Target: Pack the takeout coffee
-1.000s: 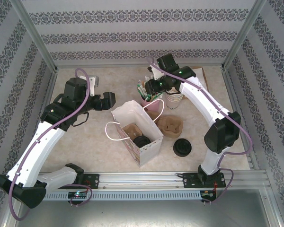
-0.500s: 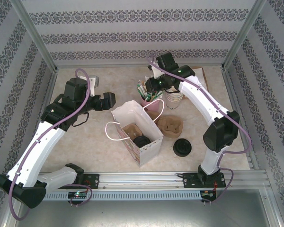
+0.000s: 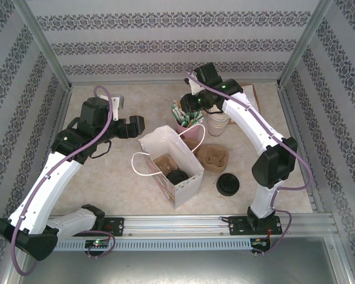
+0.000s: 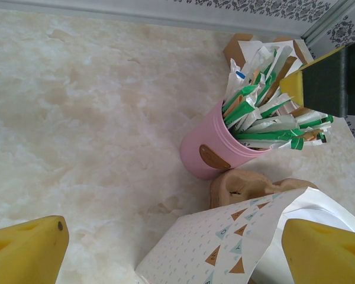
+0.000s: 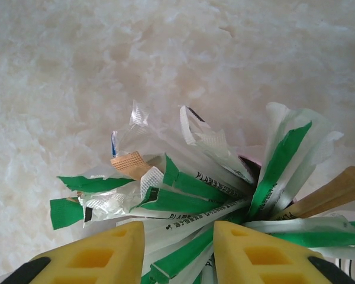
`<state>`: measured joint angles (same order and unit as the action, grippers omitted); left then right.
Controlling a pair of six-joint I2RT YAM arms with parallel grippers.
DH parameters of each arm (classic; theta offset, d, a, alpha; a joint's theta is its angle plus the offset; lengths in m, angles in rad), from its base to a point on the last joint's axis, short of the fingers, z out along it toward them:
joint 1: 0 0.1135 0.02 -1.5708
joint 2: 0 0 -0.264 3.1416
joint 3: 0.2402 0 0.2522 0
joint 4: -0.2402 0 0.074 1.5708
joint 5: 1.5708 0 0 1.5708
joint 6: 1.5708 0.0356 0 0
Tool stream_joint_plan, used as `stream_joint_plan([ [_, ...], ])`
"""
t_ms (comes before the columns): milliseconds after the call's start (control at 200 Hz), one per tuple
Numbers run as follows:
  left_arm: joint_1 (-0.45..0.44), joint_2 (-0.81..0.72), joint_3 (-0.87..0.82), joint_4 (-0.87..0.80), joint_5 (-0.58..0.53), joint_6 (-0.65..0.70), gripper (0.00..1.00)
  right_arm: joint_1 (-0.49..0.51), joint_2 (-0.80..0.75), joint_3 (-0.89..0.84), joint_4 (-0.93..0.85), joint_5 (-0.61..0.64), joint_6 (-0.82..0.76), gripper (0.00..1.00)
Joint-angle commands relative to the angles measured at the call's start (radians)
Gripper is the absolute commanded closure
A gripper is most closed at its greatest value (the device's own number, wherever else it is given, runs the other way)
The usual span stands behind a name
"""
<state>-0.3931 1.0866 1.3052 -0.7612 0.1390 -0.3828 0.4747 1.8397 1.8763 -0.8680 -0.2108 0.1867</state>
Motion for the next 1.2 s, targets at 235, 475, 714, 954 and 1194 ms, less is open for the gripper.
stream_joint_plan([
  [235, -0.011, 0.002, -0.004, 0.030, 0.013, -0.014, 0.07, -0.008, -0.086, -0.061, 0.038, -0.024, -0.057, 0.60],
  [475, -0.011, 0.000, -0.006, 0.024, 0.011, -0.014, 0.07, -0.036, -0.139, -0.132, 0.065, -0.049, -0.118, 0.61],
  [714, -0.010, 0.002, -0.007, 0.027, 0.009, -0.016, 0.07, -0.038, -0.128, -0.151, 0.058, -0.076, -0.195, 0.62],
  [954, -0.011, 0.010, 0.000, 0.022, 0.008, -0.012, 0.07, -0.033, -0.106, -0.141, 0.031, -0.101, -0.253, 0.61],
  [1194, -0.011, 0.015, 0.007, 0.019, 0.009, -0.012, 0.07, -0.026, -0.088, -0.139, 0.021, -0.097, -0.279, 0.61],
])
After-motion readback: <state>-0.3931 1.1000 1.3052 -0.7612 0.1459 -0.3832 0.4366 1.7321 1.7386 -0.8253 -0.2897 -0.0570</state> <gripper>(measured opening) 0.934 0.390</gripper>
